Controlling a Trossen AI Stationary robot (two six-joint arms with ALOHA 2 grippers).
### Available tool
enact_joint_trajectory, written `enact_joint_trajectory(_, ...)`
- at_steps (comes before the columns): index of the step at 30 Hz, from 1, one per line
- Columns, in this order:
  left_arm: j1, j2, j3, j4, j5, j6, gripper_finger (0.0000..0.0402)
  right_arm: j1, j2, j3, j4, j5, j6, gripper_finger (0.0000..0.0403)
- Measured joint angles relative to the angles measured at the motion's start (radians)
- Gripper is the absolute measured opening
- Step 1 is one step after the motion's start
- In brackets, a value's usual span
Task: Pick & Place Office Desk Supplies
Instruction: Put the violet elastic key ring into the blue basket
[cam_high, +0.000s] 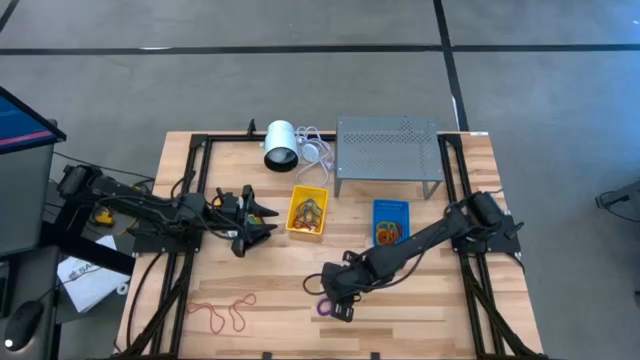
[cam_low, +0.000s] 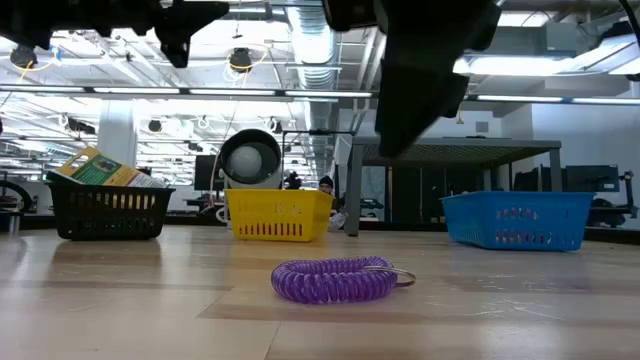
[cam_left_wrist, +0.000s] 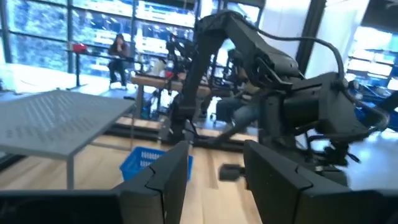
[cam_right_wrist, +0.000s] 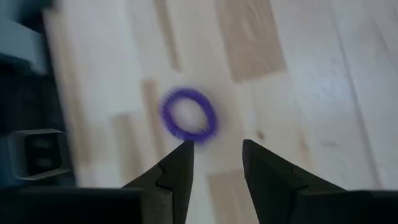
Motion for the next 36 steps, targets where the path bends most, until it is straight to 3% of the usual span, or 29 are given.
enact_joint_trajectory(12,0.001,-0.027,-0.001,-0.095,0.014,0.0,0.0152,0.0,0.196,0.207,-0.143,-0.041,-0.031,0.0132)
enact_joint_trajectory(36,-0.003,-0.057,-0.002,-0.14,0.02,0.0,0.0152,-0.017,0.263,0.215,-0.115,-0.011,-0.036,0.0132)
